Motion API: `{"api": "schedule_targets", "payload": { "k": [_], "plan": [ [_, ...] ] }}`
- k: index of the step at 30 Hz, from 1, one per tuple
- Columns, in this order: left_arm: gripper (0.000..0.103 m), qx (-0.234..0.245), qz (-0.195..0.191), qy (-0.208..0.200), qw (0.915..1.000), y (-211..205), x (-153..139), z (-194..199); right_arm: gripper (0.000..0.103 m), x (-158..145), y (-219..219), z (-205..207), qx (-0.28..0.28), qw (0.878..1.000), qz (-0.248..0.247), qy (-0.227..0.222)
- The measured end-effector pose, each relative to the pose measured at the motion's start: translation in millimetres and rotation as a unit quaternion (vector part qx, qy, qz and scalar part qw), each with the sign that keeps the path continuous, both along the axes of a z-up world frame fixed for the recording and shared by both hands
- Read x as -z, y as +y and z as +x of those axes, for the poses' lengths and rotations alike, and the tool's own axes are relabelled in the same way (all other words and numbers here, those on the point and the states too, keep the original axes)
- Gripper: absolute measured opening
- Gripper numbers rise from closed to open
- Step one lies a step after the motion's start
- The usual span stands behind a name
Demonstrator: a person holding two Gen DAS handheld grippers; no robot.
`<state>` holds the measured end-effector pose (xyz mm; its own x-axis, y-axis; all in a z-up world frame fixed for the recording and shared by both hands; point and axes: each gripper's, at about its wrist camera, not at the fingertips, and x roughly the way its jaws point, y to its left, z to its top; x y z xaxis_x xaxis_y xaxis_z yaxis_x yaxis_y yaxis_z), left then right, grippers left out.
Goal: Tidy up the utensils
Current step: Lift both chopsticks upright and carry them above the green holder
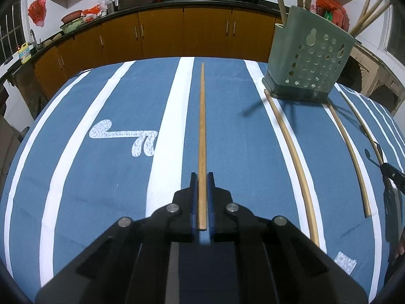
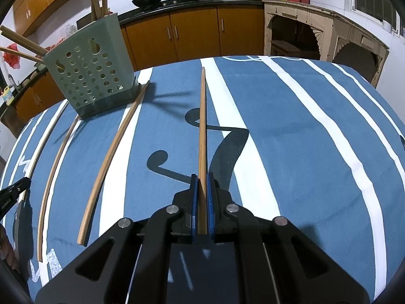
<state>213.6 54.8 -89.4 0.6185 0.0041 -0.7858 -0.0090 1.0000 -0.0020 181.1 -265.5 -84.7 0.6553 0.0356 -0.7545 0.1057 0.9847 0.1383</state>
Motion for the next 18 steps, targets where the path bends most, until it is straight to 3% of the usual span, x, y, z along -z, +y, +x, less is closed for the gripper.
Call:
{"api": "schedule_targets", "payload": {
  "k": [6,18],
  "plan": [
    [0.008,0.006,0.010,-0.016,0.9998,0,-14,-12,0.007,-18,-6,-13,0.000,0.999,-0.004,-0.035],
    [0.008,0.018,0.009,-0.129,0.9914,1,-91,-38,0.007,-79,-16,-29,0.006,0.991,-0.016,-0.136]
  ]
}}
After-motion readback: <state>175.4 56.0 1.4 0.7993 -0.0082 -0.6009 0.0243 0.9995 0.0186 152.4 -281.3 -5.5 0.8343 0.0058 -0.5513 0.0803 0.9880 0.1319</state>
